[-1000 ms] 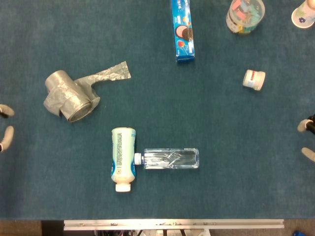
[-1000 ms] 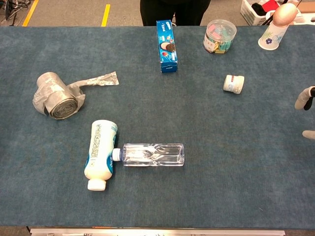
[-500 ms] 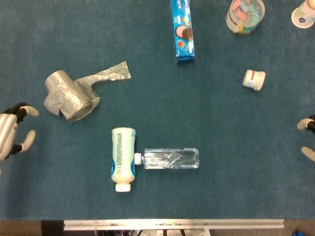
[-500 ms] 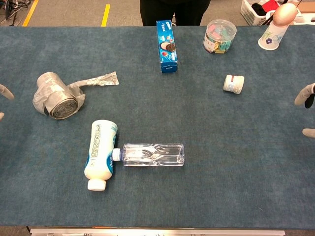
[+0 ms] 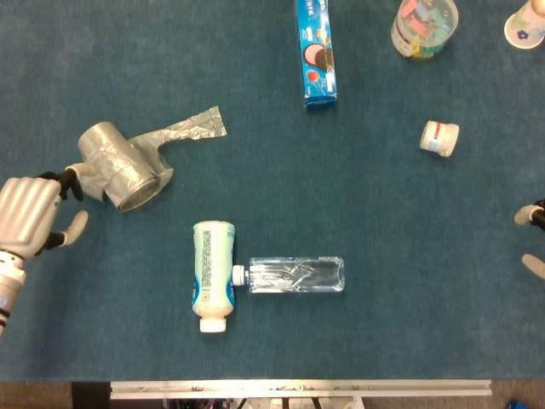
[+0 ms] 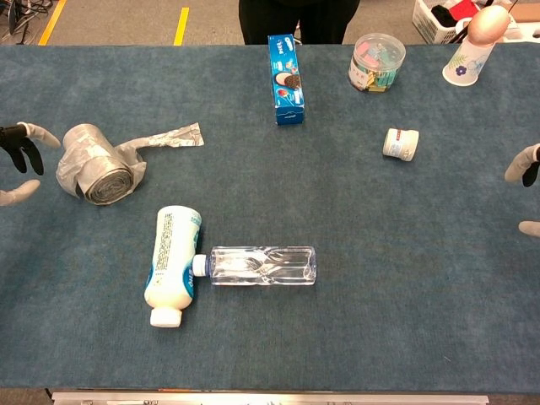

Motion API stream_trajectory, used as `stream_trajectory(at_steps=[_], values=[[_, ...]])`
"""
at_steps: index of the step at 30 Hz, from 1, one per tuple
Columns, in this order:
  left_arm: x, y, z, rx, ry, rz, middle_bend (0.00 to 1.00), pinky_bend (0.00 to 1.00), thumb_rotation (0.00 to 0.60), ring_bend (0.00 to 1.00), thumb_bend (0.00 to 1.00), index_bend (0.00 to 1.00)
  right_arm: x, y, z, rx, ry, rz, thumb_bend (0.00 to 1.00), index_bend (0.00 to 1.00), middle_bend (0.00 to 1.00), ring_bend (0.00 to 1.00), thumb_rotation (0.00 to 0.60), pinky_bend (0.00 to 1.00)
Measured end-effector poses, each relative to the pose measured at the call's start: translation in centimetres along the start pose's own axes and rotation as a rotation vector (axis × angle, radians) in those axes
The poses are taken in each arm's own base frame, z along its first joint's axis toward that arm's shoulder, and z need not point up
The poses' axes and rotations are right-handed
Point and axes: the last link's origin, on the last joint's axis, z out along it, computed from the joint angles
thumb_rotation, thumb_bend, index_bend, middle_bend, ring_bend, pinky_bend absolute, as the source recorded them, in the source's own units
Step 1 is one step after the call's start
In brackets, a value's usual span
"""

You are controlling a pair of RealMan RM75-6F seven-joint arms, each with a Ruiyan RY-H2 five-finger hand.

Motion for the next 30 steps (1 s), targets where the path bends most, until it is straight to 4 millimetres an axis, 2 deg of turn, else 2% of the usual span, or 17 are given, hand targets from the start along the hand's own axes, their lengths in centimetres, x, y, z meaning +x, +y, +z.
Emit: stream_trajectory(at_steps=[4, 8, 10, 12, 19, 30], values=[[-0.1, 0.4, 0.6, -0.008, -0.015, 0.030, 0.79, 0.81, 0.600, 0.65, 0.41, 0.22, 0.0, 0.0, 0.0, 0.000, -0.002, -0.001, 0.00, 0.44, 0.54, 0.37, 0.600, 0.49], [-0.2, 0.7, 1.1, -0.010, -0.036, 0.058, 0.95, 0.89, 0.600, 0.77, 0.65, 0.22, 0.0, 0.0, 0.0, 0.000, -0.003, -0.002, 0.00, 0.44, 0.54, 0.37, 0.600, 0.49], [-0.2, 0.8, 1.2, -0.007, -0.044, 0.071, 0.99, 0.90, 0.600, 0.81, 0.74, 0.22, 0.0, 0.0, 0.0, 0.000, -0.004, -0.002, 0.00, 0.44, 0.54, 0.37, 0.600, 0.49], [-0.2, 0.8, 1.4, 0.002, -0.054, 0.084, 1.00, 0.89, 0.600, 0.84, 0.82, 0.22, -0.1, 0.0, 0.0, 0.000, -0.005, -0.002, 0.00, 0.44, 0.54, 0.36, 0.600, 0.49], [-0.5, 0.8, 2.1, 0.020, -0.082, 0.114, 1.00, 0.89, 0.600, 0.86, 0.90, 0.22, -0.2, 0.0, 0.1, 0.000, -0.008, -0.004, 0.00, 0.44, 0.54, 0.36, 0.600, 0.49], [-0.7, 0.8, 2.6, 0.029, -0.076, 0.129, 1.00, 0.90, 0.600, 0.87, 0.91, 0.17, -0.2, -0.1, -0.1, 0.000, -0.013, -0.007, 0.00, 0.44, 0.54, 0.37, 0.600, 0.49]])
